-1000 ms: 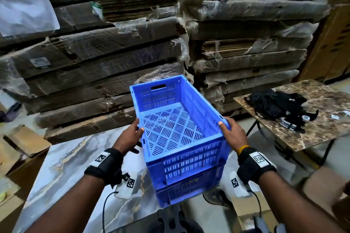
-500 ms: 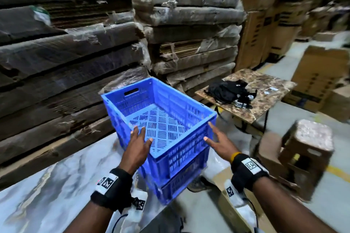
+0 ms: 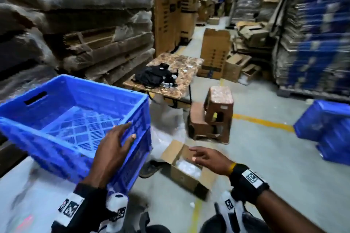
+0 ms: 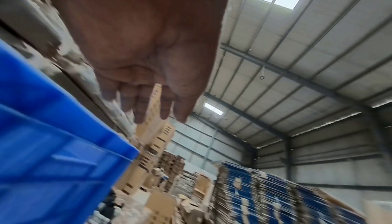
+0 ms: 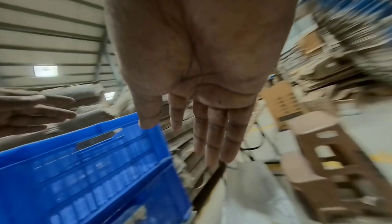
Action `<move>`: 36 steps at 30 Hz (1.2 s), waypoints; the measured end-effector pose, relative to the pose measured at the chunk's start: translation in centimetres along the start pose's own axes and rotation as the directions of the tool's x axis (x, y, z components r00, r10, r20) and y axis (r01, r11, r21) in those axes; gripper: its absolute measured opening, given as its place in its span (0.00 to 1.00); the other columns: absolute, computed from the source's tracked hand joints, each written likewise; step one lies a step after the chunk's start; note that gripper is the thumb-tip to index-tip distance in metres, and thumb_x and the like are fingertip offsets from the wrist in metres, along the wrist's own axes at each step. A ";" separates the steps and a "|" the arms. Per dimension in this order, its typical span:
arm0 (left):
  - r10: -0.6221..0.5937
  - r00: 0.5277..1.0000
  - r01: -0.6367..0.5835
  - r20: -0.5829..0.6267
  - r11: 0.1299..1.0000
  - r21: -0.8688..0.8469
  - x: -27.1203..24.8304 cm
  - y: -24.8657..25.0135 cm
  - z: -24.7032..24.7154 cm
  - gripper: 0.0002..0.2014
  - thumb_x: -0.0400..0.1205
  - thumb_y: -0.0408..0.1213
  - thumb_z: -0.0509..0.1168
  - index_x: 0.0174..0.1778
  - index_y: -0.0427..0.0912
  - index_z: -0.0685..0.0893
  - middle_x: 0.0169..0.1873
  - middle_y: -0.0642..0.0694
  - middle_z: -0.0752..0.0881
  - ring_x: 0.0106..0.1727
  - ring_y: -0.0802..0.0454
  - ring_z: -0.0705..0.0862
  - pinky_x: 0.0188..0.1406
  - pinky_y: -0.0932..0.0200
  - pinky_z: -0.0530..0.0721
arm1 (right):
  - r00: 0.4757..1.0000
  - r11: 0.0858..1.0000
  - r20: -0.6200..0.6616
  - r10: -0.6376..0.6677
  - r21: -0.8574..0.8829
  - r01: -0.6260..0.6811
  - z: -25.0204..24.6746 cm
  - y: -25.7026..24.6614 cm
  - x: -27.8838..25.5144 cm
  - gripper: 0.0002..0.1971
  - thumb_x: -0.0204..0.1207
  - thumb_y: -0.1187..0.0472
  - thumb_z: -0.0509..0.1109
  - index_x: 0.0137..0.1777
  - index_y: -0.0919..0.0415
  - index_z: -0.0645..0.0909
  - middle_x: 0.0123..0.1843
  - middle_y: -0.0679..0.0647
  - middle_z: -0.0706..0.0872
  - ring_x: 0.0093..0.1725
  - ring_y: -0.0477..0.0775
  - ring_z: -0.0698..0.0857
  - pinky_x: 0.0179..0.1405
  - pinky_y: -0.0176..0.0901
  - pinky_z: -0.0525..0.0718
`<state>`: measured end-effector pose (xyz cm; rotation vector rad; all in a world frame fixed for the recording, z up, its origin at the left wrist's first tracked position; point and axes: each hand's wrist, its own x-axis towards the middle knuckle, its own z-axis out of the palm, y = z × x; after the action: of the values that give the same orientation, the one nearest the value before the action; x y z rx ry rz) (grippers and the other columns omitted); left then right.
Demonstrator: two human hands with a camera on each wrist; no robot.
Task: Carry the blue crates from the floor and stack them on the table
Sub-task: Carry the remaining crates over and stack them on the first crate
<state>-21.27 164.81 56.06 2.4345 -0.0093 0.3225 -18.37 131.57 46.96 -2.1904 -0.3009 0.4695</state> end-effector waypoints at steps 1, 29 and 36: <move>0.058 0.998 -0.058 0.021 0.998 -0.027 0.1 1.2 0.6 0.20 0.84 0.37 0.72 0.72 0.42 0.85 0.68 0.42 0.88 0.72 0.44 0.84 0.68 0.53 0.76 | 0.999 0.999 -0.027 0.043 0.018 -0.042 -0.6 1.4 -2.1 0.28 0.74 0.37 0.68 0.74 0.42 0.74 0.65 0.48 0.83 0.63 0.47 0.83 0.67 0.44 0.80; 0.403 0.247 -0.531 0.881 0.817 -0.225 2.1 36.2 45.9 0.24 0.86 0.56 0.63 0.79 0.56 0.77 0.70 0.48 0.86 0.68 0.51 0.85 0.67 0.58 0.81 | 0.661 0.800 -0.464 0.590 0.447 -0.401 -21.2 29.6 -27.4 0.16 0.76 0.43 0.69 0.63 0.31 0.78 0.58 0.43 0.87 0.58 0.39 0.85 0.64 0.42 0.81; 0.379 0.263 -0.477 0.887 0.851 -0.222 3.2 43.8 54.0 0.23 0.87 0.53 0.65 0.78 0.53 0.79 0.69 0.45 0.86 0.67 0.48 0.86 0.70 0.54 0.82 | 0.578 0.764 -0.500 0.645 0.436 -0.476 -29.2 34.2 -27.2 0.21 0.77 0.43 0.68 0.70 0.42 0.77 0.61 0.48 0.85 0.62 0.46 0.83 0.63 0.40 0.78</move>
<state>-9.78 97.26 44.12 2.3116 -1.2136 -0.8965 -28.49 80.18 42.53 -2.0026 0.8315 0.0653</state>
